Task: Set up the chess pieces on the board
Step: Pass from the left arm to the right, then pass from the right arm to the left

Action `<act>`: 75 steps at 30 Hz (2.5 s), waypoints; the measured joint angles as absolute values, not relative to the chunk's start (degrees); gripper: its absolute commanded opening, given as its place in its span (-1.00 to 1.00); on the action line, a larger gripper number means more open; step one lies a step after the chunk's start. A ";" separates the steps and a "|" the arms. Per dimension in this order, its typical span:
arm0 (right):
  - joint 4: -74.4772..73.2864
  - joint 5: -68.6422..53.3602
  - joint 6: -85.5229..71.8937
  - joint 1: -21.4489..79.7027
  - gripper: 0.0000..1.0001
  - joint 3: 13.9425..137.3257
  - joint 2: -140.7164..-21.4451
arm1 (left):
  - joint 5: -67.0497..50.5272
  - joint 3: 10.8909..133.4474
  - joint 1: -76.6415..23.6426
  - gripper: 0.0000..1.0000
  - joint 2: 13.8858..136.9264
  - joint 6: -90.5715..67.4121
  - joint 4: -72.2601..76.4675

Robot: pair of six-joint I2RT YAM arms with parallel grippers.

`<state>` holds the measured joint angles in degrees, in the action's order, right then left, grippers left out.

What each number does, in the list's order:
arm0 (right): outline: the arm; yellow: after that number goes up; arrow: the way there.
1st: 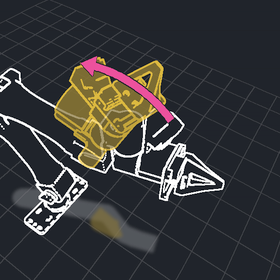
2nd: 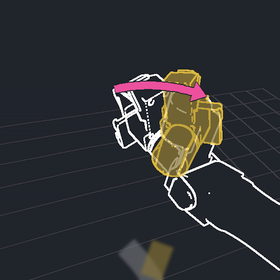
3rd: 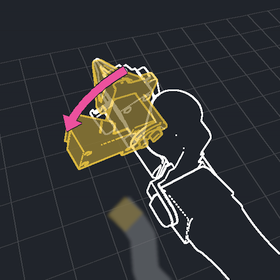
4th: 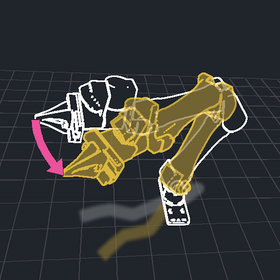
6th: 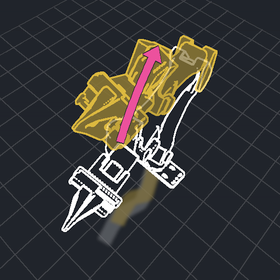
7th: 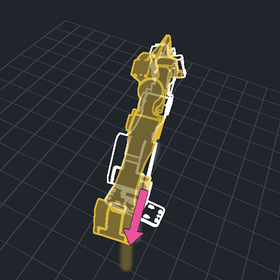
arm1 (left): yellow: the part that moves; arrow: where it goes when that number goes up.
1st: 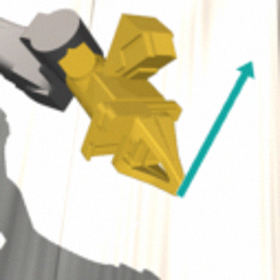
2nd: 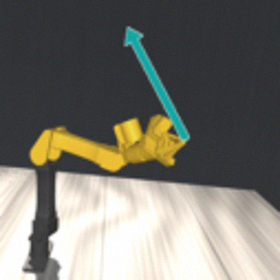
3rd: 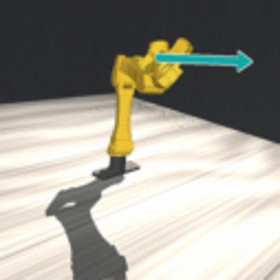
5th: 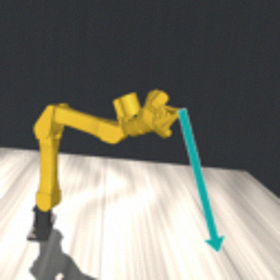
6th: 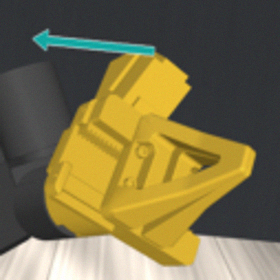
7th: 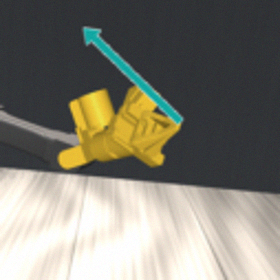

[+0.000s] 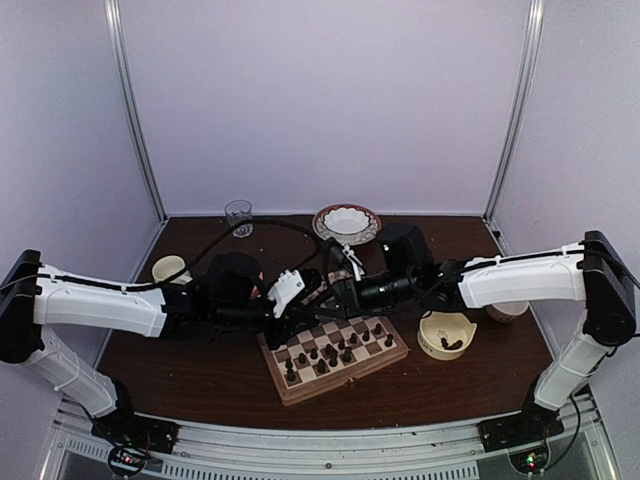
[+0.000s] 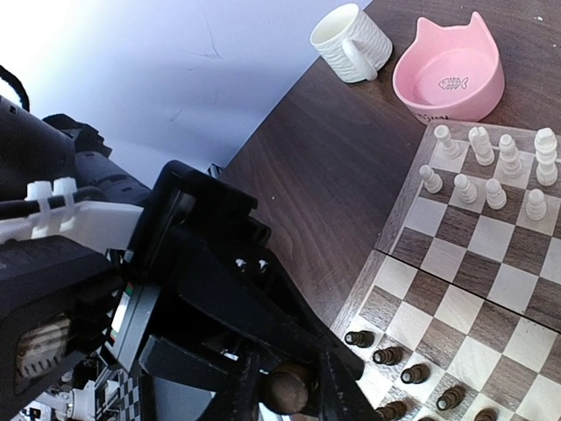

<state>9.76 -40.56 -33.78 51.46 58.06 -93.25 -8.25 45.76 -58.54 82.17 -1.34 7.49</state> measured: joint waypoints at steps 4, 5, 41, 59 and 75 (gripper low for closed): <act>10.00 -39.99 -33.98 51.46 -0.65 58.04 -93.25 | -7.20 45.76 -58.54 -0.62 82.17 -1.34 7.46; 10.09 -39.81 -33.89 51.44 -0.69 58.02 -93.23 | -6.96 45.76 -58.57 -0.58 82.17 -1.34 7.46; 28.18 -34.87 -20.71 52.64 -0.78 38.20 -64.40 | -44.42 38.74 -50.54 -0.07 88.55 -47.40 60.23; 30.22 -33.58 -16.82 54.65 -0.83 38.26 -67.94 | -47.46 40.01 -50.57 -0.12 91.81 -57.25 67.77; 31.53 -32.32 -16.73 54.89 -0.84 38.79 -69.78 | -47.83 41.17 -51.00 -0.32 92.38 -57.52 67.00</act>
<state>31.53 -32.32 -16.73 54.89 38.79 -69.78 -47.83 41.17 -51.00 92.38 -57.52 67.00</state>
